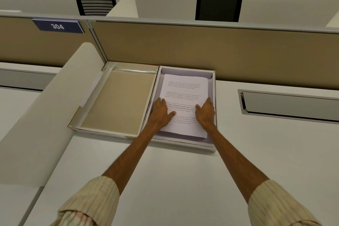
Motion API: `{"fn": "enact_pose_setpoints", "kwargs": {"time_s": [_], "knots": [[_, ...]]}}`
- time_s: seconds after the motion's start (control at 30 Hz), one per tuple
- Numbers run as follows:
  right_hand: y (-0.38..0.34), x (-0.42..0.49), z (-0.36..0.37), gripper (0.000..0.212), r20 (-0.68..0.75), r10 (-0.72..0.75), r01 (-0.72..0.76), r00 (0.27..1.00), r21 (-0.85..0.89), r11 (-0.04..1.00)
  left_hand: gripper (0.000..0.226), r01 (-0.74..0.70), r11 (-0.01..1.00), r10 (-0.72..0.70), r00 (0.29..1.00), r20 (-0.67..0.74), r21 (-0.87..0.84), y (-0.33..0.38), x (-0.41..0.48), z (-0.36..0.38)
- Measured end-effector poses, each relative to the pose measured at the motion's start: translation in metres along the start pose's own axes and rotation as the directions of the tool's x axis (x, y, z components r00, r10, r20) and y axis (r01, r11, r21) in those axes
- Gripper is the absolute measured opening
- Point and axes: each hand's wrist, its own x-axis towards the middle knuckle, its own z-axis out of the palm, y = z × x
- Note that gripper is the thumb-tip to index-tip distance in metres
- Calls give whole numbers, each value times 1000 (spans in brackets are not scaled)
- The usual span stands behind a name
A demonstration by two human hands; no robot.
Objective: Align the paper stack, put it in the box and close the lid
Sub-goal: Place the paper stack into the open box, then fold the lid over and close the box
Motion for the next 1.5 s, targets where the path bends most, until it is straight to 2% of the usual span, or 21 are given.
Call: {"fn": "enact_pose_setpoints", "kwargs": {"time_s": [0.13, 0.3, 0.4, 0.53, 0.7, 0.83, 0.97, 1.07, 1.17, 1.33, 1.5], "knots": [[2, -4, 1, 67, 3, -35, 35, 999, -47, 998, 83, -18, 996, 16, 999, -30, -90, -2, -9, 2], [-8, -18, 1, 68, -2, -141, 139, 990, -171, 976, 63, -86, 967, 34, 976, -214, -239, -7, -25, -2], [-30, -30, 7, 63, -19, -204, 198, 979, -174, 965, 47, -146, 939, 18, 924, -382, -310, -11, -34, -13], [-63, -48, 22, 62, 31, -337, 338, 941, -147, 930, 34, -136, 952, -52, 813, -580, -275, -27, -45, -40], [-97, -75, 49, 70, 196, -536, 565, 821, -146, 812, 34, 14, 969, -185, 698, -692, -245, -79, -68, -74], [-112, -100, 76, 82, 400, -575, 660, 714, -111, 743, 40, 202, 955, -297, 651, -699, -218, -132, -86, -94], [-112, -118, 102, 88, 571, -539, 716, 619, -130, 686, 52, 316, 929, -364, 685, -632, -192, -176, -101, -107], [-107, -129, 120, 87, 630, -502, 736, 593, -172, 654, 53, 360, 923, -370, 728, -577, -136, -199, -109, -114], [-101, -136, 134, 81, 642, -469, 727, 607, -209, 654, 50, 398, 917, -346, 771, -534, -20, -211, -112, -117], [-98, -146, 151, 54, 597, -471, 714, 649, -265, 648, 42, 387, 917, -285, 806, -520, 96, -217, -113, -113], [-99, -156, 162, 50, 562, -517, 731, 646, -259, 632, 39, 311, 934, -168, 816, -552, 175, -220, -113, -96]]}}
